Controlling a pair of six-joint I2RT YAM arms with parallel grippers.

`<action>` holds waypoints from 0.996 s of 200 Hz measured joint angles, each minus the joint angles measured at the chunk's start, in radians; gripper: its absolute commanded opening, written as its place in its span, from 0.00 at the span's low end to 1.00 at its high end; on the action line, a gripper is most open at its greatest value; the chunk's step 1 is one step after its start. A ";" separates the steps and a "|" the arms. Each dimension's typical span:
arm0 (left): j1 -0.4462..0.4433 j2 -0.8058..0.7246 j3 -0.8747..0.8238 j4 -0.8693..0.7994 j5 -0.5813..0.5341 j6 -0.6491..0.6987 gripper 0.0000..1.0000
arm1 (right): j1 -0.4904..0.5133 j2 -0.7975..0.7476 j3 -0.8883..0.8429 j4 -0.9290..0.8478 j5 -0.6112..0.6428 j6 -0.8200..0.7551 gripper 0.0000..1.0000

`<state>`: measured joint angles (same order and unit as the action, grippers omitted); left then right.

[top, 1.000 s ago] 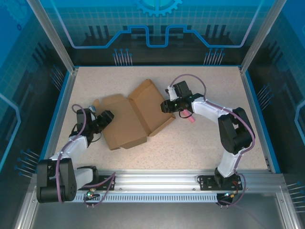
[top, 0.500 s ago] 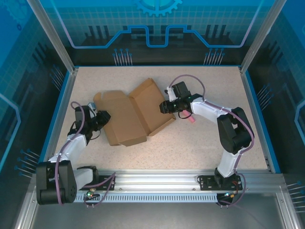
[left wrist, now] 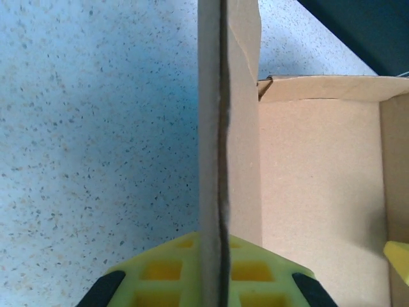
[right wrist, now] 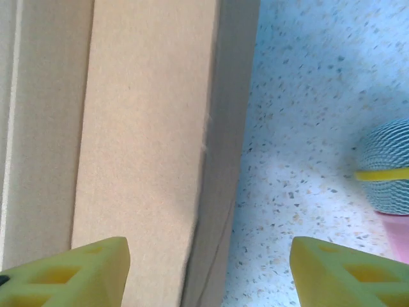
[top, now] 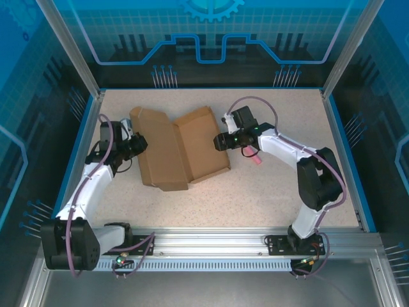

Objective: Fold the paper box

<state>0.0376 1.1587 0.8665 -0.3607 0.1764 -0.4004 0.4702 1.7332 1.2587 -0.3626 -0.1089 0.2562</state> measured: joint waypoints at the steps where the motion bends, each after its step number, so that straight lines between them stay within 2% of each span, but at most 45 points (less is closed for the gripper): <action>1: -0.002 0.000 0.006 -0.005 -0.002 0.004 0.02 | 0.000 -0.002 0.000 0.000 0.000 -0.001 0.69; 49: -0.074 0.071 0.254 -0.222 -0.136 0.137 0.00 | -0.068 -0.126 0.000 -0.014 -0.015 -0.013 0.70; 82: -0.096 0.138 0.350 -0.328 -0.178 0.196 0.00 | -0.105 -0.133 -0.003 -0.012 -0.058 -0.009 0.69; 126: -0.132 0.211 0.409 -0.420 -0.185 0.228 0.00 | -0.090 -0.016 0.002 0.021 -0.141 0.042 0.68; 165: -0.154 0.248 0.423 -0.443 -0.188 0.228 0.00 | -0.023 0.153 0.051 0.022 -0.143 0.081 0.66; 199: -0.162 0.268 0.424 -0.446 -0.190 0.228 0.00 | 0.020 0.221 0.080 0.023 -0.140 0.099 0.60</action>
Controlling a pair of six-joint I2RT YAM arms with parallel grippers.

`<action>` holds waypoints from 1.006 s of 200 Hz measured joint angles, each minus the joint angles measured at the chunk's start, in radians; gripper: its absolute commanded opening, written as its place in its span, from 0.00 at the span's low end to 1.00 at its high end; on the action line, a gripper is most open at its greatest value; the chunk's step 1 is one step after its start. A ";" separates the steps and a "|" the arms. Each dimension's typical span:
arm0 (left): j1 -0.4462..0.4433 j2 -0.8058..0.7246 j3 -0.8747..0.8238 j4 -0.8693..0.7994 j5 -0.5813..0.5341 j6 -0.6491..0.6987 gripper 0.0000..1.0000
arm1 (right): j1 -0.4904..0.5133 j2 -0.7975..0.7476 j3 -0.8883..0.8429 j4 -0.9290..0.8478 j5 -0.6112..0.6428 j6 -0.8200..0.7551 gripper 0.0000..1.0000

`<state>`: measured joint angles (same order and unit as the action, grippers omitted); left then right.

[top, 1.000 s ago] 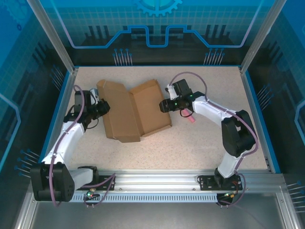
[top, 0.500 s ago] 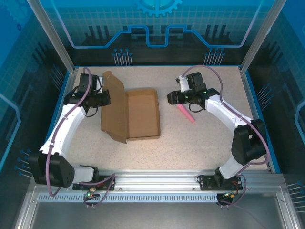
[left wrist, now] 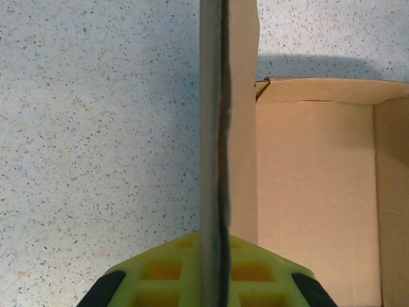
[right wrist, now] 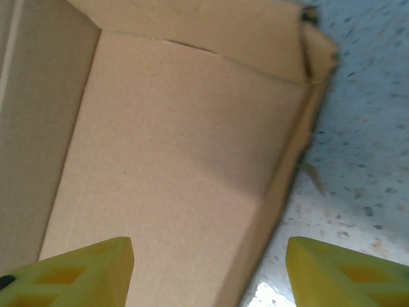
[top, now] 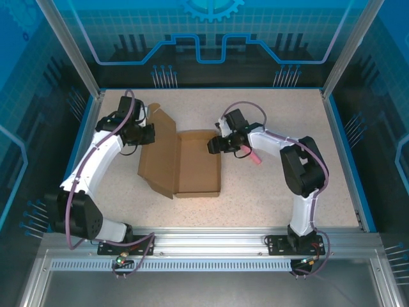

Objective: Fold the paper box

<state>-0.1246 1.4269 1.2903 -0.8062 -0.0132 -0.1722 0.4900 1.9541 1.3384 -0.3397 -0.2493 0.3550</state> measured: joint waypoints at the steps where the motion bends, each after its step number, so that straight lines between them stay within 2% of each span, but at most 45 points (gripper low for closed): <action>1: 0.000 0.000 0.000 0.000 -0.001 0.000 0.00 | 0.001 0.001 0.000 0.000 0.001 0.000 0.60; 30: -0.001 0.012 0.016 0.000 -0.009 0.012 0.00 | 0.006 0.030 0.043 -0.005 0.018 0.012 0.54; 116: -0.026 0.052 0.077 -0.002 -0.016 0.023 0.00 | 0.036 0.090 0.126 -0.018 0.063 0.011 0.45; 176: -0.059 0.092 0.137 -0.010 0.013 0.027 0.00 | 0.048 0.105 0.145 -0.042 0.092 0.000 0.46; 201: -0.062 0.109 0.161 -0.025 -0.002 0.049 0.00 | 0.044 0.087 0.126 -0.050 0.096 -0.016 0.50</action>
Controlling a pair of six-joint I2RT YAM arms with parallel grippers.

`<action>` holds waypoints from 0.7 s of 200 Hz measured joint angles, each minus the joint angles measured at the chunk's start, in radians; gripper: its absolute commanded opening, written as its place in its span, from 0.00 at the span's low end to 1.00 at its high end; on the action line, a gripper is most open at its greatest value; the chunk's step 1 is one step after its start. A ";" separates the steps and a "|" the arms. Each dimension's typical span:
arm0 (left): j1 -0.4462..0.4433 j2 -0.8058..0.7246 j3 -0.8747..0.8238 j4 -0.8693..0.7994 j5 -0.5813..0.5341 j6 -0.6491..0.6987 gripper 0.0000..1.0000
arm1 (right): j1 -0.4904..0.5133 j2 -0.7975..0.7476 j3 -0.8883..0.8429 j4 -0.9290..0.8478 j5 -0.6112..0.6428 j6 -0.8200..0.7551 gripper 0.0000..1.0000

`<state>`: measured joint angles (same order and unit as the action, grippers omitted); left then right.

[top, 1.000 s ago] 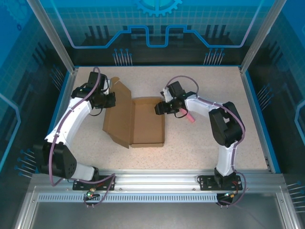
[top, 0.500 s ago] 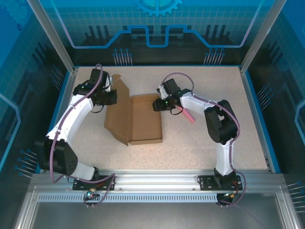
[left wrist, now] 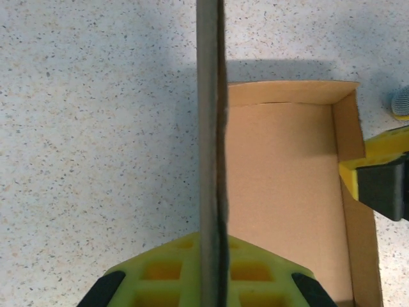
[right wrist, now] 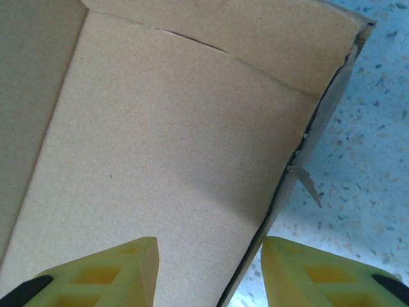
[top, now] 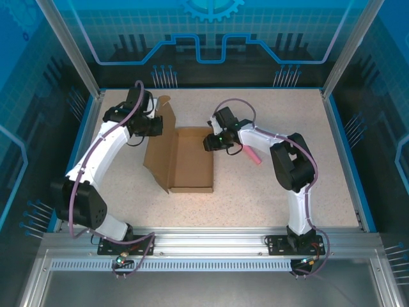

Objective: Fold the paper box

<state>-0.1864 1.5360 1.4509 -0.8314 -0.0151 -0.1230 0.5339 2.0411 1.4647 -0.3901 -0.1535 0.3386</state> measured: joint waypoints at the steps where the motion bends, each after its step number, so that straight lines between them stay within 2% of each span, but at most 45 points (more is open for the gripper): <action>1: 0.000 0.002 0.001 -0.001 -0.001 0.001 0.00 | -0.001 -0.002 -0.002 0.000 0.000 0.000 0.50; 75: -0.003 0.072 0.047 -0.011 -0.034 0.050 0.00 | -0.064 -0.210 -0.124 -0.048 0.027 -0.054 0.60; 103: -0.008 0.074 0.061 -0.018 -0.034 0.053 0.00 | -0.087 -0.282 -0.144 -0.080 0.080 -0.086 0.60; 140: -0.008 0.079 0.088 -0.031 -0.041 0.060 0.00 | -0.147 -0.298 -0.149 -0.121 0.173 -0.136 0.60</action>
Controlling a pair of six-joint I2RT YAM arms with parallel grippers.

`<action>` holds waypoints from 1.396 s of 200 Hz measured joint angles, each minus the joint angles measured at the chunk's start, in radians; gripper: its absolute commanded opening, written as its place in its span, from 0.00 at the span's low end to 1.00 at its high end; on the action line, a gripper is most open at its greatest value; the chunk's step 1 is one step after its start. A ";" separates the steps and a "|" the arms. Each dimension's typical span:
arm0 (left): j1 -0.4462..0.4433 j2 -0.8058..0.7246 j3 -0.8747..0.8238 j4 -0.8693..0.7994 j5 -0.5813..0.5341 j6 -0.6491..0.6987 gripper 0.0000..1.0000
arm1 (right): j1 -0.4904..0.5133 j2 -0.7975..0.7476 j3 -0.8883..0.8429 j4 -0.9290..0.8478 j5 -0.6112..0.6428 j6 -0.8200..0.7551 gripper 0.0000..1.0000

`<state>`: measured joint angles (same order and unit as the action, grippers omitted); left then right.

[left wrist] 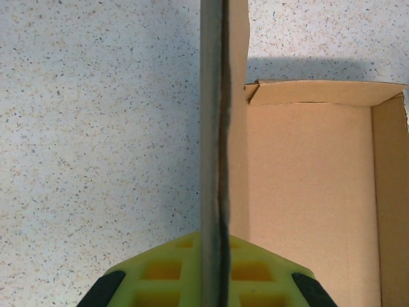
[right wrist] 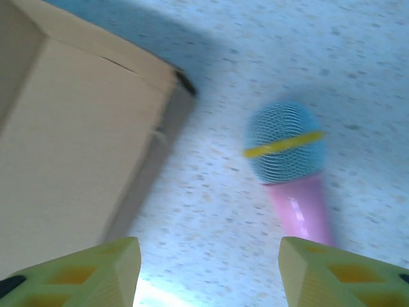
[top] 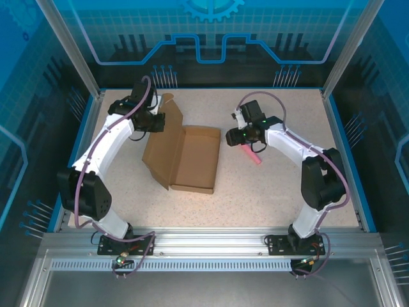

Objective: Fold the paper box

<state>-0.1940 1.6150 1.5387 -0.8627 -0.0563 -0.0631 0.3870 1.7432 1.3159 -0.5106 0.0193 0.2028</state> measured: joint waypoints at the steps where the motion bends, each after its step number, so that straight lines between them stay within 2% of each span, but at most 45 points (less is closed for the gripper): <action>1: 0.000 0.000 0.001 -0.001 0.000 0.000 0.00 | -0.002 0.000 0.000 -0.002 0.002 -0.001 0.60; 57: 0.000 0.004 0.018 -0.008 -0.004 0.014 0.00 | -0.043 0.124 0.047 -0.097 0.129 -0.097 0.60; 109: 0.000 0.004 0.018 -0.008 -0.005 0.014 0.00 | -0.042 0.224 0.100 -0.158 0.138 -0.142 0.57; 172: 0.000 0.004 0.018 -0.008 -0.004 0.014 0.00 | -0.039 0.289 0.148 -0.174 0.138 -0.174 0.45; 199: 0.000 0.004 0.018 -0.008 -0.004 0.014 0.00 | -0.039 0.296 0.150 -0.178 0.138 -0.179 0.43; 256: 0.000 0.004 0.018 -0.008 -0.004 0.011 0.01 | -0.039 0.299 0.151 -0.177 0.142 -0.185 0.30; 279: 0.000 0.004 0.018 -0.008 -0.004 0.010 0.01 | -0.039 0.283 0.135 -0.170 0.141 -0.177 0.28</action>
<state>-0.1940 1.6188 1.5570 -0.8711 -0.0605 -0.0528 0.3485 2.0266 1.4513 -0.6804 0.1600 0.0257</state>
